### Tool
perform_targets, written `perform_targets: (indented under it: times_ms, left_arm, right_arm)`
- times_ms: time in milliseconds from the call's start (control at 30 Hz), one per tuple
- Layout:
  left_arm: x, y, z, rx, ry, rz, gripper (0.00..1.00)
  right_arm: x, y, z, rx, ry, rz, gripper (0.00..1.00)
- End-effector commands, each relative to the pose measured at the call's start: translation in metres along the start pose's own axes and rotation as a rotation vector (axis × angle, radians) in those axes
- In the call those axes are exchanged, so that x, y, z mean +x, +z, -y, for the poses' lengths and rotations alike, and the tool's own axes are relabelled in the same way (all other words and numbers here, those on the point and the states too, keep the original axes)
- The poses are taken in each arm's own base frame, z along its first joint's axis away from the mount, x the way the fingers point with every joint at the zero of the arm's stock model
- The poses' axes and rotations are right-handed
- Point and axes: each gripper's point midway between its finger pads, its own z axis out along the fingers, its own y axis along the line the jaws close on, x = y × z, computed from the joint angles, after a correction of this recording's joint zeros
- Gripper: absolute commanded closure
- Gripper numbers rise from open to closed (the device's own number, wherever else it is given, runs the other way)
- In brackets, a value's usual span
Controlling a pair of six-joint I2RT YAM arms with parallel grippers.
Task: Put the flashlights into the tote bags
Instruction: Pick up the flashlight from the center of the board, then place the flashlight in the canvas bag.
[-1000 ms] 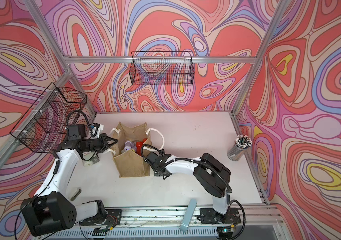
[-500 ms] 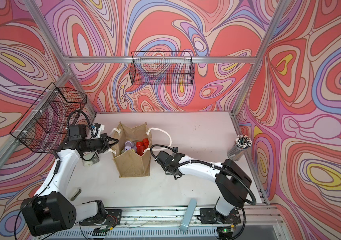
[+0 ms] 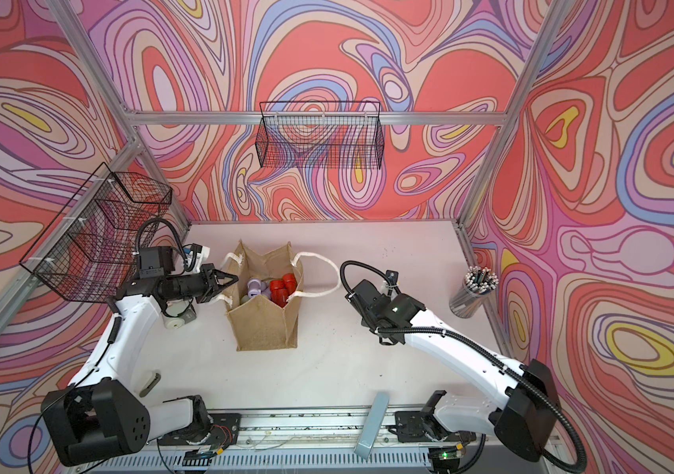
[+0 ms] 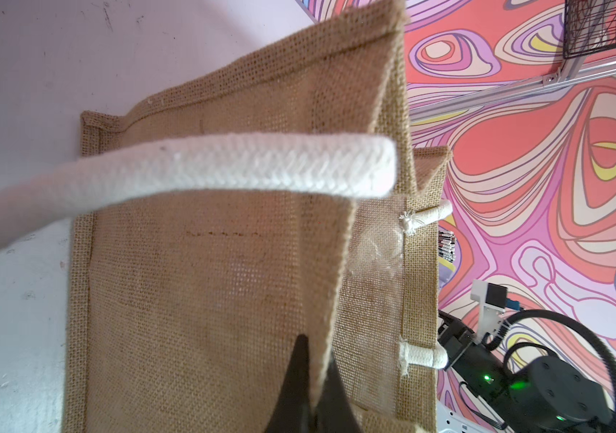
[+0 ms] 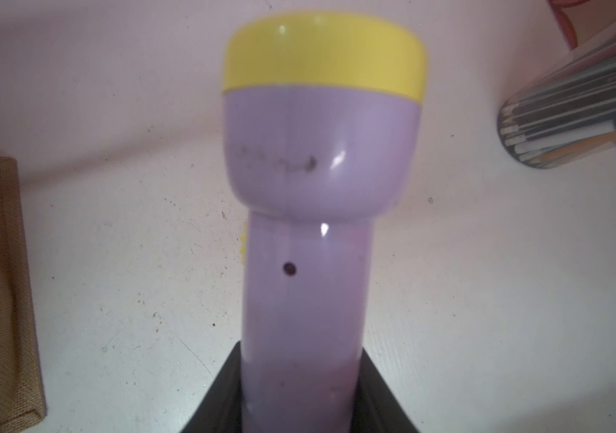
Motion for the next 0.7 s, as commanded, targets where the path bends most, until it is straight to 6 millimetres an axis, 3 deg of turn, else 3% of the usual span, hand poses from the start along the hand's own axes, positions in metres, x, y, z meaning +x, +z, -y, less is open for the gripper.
perform_targets:
  times_ms: [0,200,300,433,667]
  left_arm:
    - [0.001,-0.001,0.022,0.089,0.046,-0.008,1.00]
    - [0.003,-0.001,0.023,0.090,0.053,-0.012,1.00]
    - [0.003,-0.001,0.023,0.085,0.056,-0.013,1.00]
    - [0.004,-0.001,0.022,0.075,0.059,-0.011,1.00]
    - [0.004,-0.002,0.022,0.070,0.066,-0.009,1.00]
  right_arm:
    - [-0.034,-0.025,0.000,-0.009,-0.002,0.098,0.80]
    - [-0.080,-0.059,-0.045,-0.202,0.006,0.183,0.81]
    - [-0.095,-0.078,-0.091,-0.355,-0.047,0.219,0.81]
    - [-0.107,-0.096,-0.135,-0.477,-0.084,0.258,0.81]
    - [-0.116,-0.123,-0.195,-0.637,-0.135,0.311,0.82]
